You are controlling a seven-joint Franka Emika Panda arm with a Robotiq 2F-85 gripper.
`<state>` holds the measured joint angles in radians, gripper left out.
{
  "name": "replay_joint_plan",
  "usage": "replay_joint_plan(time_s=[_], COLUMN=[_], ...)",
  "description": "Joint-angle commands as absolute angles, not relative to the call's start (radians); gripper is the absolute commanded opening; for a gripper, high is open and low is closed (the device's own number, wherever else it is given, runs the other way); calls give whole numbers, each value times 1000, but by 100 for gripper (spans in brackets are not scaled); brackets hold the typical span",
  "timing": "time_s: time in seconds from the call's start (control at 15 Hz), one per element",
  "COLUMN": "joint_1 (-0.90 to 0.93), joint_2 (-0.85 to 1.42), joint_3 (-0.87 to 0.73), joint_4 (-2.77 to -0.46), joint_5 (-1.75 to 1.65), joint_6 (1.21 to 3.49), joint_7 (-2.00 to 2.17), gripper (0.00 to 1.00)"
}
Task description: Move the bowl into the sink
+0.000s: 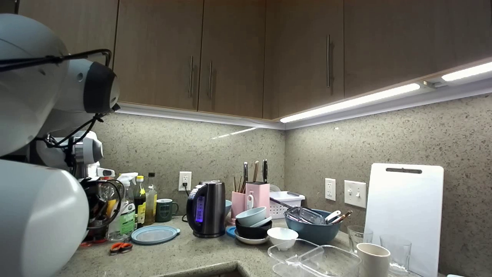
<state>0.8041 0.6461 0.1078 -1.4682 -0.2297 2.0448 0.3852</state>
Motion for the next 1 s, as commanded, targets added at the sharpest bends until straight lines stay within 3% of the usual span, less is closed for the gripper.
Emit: replay_joint_plan(time_s=[0.0,0.47,0.93], joint_1=[806,790,776], joint_2=[620,495,150], joint_3=[110,156,197], joint_4=[-1473,-1566,-1896], joint_5=[-230,-175,-114], joint_6=[1971,1823,1972], joint_7=[426,430,745], gripper=[4,5,4])
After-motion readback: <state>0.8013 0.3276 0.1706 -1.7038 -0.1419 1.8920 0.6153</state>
